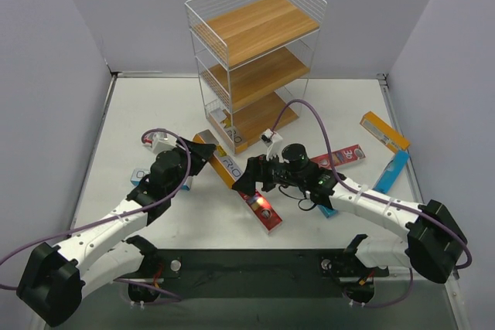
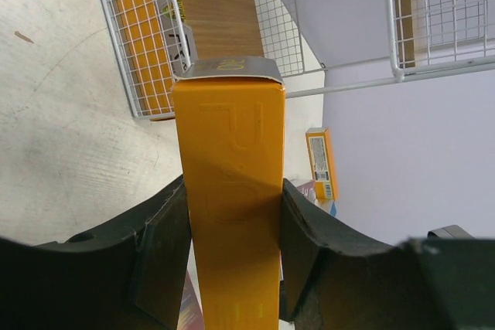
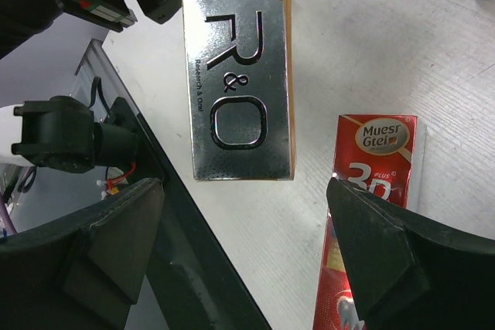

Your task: Place and organize the toothpastes onto the shelf

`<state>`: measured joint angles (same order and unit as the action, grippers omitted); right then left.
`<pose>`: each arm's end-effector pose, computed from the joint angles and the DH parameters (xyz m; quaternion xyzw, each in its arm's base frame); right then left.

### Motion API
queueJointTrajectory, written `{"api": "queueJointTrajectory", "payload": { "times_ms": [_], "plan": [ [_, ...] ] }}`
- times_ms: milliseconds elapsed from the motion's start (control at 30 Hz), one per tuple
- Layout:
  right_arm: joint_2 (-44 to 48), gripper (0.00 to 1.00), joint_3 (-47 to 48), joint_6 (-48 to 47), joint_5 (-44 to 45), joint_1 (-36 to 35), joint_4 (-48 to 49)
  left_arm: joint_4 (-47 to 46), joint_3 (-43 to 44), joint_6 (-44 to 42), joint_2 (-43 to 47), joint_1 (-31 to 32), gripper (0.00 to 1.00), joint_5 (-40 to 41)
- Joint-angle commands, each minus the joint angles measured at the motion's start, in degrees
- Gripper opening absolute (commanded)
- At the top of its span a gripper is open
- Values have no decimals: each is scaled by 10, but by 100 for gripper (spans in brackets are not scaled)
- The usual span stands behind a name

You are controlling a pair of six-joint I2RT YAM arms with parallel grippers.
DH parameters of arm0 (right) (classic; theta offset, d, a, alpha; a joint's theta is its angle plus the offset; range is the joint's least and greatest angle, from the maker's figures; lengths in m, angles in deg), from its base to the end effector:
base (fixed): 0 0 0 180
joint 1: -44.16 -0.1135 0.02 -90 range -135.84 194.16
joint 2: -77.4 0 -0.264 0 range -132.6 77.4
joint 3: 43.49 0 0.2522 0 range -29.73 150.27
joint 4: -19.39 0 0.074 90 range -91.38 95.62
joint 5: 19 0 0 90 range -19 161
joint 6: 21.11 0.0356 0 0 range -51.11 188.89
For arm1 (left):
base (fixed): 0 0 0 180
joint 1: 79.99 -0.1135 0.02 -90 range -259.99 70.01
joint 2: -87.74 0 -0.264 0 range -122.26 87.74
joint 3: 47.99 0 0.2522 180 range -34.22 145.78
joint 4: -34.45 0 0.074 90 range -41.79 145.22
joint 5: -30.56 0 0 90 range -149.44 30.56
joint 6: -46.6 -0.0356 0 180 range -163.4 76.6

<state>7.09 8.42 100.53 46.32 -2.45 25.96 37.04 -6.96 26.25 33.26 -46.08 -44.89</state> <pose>0.1777 0.2096 0.2607 -0.2324 0.7343 0.5173 0.3731 0.1844 -0.1132 0.2397 -0.3157 0.7308 -0.4062 0.4486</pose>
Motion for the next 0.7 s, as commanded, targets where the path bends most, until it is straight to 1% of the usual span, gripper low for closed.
{"api": "queueJointTrajectory", "payload": {
  "times_ms": [0, 167, 333, 667],
  "plan": [
    [-10, 90, 23, -6, 27, -7, 55, -62, 31, 15, 2, 5, 35, 5],
    [-19, 89, 34, -28, 45, -6, 56, -53, 30, 12, 17, 5, 35, 15],
    [-35, 88, 45, -36, 35, 2, 60, -53, 37, 0, 21, 5, 35, 11],
    [-70, 75, 75, -39, -51, 25, 77, -73, 34, -21, 26, 5, 36, 9]
  ]
}}
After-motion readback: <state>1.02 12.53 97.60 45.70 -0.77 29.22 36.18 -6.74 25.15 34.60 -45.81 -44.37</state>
